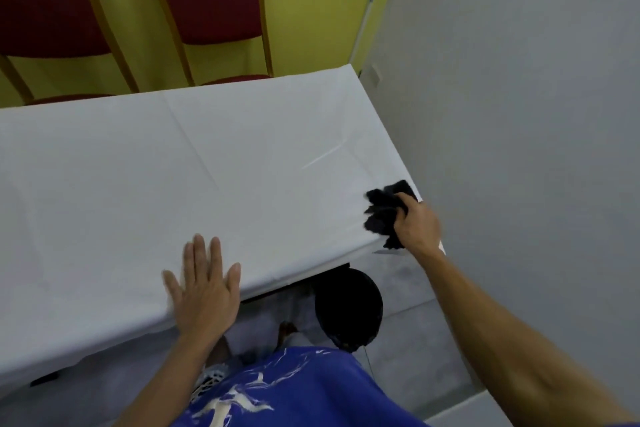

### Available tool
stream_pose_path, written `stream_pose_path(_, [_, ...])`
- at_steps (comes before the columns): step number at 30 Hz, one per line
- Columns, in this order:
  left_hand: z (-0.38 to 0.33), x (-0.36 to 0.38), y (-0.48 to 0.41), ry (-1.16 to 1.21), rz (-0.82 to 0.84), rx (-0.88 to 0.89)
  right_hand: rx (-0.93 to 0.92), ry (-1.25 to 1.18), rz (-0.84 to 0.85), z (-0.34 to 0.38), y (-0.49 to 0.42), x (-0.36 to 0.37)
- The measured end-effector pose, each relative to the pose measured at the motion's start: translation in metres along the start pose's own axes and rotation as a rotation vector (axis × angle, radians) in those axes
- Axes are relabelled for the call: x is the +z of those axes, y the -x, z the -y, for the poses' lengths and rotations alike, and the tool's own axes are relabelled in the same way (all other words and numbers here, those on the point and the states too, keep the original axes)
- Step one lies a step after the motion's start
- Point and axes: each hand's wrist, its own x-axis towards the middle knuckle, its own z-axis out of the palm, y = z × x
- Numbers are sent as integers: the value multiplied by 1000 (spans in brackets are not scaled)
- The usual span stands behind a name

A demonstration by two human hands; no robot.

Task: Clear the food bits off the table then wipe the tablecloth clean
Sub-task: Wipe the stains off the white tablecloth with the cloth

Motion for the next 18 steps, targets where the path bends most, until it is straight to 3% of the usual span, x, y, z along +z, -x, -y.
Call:
stream_pose_path(4, [-9,2,-5,6,-13,-14,152,-206,-72,22,-5,-3])
stream_pose_path(6, [-9,4,-7,3,-28,-13,53,-282,-31,62,17,11])
stream_pose_path(10, [0,9,-2,-14,-61,18,-244,-281,208,121,80,48])
stream_pose_path(18, [8,14,4,-27,-121,72,-125,-134,101,46,30,26])
